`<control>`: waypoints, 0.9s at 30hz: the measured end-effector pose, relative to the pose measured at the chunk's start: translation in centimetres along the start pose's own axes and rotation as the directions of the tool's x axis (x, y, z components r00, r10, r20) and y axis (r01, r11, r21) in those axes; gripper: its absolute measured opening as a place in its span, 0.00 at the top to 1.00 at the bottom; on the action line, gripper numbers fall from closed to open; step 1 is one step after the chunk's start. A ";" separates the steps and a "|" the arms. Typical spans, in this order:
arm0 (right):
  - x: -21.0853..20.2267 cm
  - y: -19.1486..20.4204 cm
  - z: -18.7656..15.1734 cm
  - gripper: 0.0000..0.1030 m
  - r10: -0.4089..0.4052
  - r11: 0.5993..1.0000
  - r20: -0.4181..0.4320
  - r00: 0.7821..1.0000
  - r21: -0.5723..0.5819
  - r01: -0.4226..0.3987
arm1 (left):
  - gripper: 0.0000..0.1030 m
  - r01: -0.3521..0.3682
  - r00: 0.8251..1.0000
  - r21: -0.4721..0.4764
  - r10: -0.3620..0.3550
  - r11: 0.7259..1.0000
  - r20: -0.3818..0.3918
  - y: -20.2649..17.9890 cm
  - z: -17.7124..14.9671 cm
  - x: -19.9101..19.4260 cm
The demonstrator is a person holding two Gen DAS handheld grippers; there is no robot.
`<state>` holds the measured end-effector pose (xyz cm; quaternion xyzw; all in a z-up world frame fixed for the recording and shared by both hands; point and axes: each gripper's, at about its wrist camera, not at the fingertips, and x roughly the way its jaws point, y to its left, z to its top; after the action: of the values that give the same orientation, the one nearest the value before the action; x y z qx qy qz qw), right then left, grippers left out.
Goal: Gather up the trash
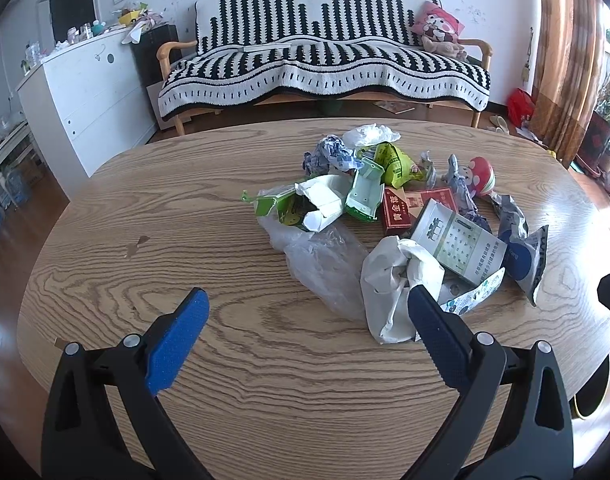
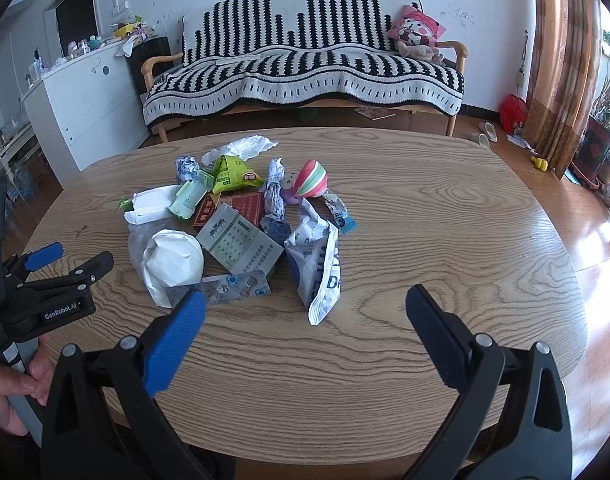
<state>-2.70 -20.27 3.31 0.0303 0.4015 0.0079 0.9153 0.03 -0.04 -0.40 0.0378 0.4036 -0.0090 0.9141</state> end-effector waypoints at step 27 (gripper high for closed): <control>0.1 -0.6 0.0 0.06 -0.001 1.000 -0.009 1.000 0.008 0.001 | 0.06 0.019 1.000 0.016 -0.018 1.000 -0.019 -0.6 -0.3 0.4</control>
<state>-2.65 -20.82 3.20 0.0334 0.4058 0.0060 0.9133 0.09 -0.57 -0.91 0.0415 0.4122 -0.0203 0.9099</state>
